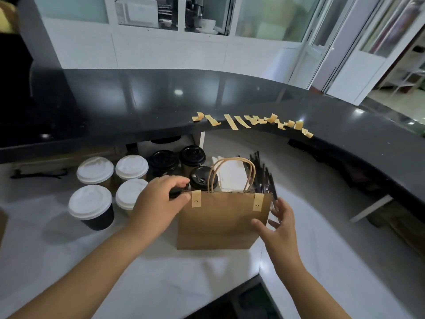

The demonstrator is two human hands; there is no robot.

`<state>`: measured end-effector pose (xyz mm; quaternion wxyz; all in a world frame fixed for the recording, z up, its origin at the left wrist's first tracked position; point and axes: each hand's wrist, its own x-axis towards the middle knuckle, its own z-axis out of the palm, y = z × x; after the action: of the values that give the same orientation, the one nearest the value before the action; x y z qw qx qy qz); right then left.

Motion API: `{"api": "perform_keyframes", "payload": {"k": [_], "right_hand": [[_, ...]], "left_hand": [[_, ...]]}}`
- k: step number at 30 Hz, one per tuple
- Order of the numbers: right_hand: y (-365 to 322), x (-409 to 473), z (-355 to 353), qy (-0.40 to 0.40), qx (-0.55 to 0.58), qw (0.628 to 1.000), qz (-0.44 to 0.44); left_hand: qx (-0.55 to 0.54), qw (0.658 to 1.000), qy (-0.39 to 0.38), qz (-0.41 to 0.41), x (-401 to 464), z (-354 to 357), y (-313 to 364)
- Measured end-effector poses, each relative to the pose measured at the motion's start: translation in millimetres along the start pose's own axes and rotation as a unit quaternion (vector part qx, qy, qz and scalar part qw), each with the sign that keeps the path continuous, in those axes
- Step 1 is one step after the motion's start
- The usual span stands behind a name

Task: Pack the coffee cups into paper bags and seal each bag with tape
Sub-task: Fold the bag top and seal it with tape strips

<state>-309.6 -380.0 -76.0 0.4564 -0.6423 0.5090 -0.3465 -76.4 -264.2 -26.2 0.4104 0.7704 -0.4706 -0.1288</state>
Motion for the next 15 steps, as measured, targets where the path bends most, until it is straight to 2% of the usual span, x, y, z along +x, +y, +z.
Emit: {"api": "perform_keyframes", "payload": {"k": [3,8,15], "right_hand": [[6.9,-16.8,8.3,0.031,0.001,0.999,0.024],[16.5,-38.4,16.1,0.074,0.011,0.996,0.058],[20.8,-64.9,27.2,0.084,0.023,0.994,0.065]], "left_hand": [[0.036,0.998,-0.031,0.04,9.1,5.5,2.4],[0.06,0.995,-0.034,0.078,17.5,8.7,4.8],[0.09,0.987,-0.045,0.129,22.4,7.8,1.4]]}}
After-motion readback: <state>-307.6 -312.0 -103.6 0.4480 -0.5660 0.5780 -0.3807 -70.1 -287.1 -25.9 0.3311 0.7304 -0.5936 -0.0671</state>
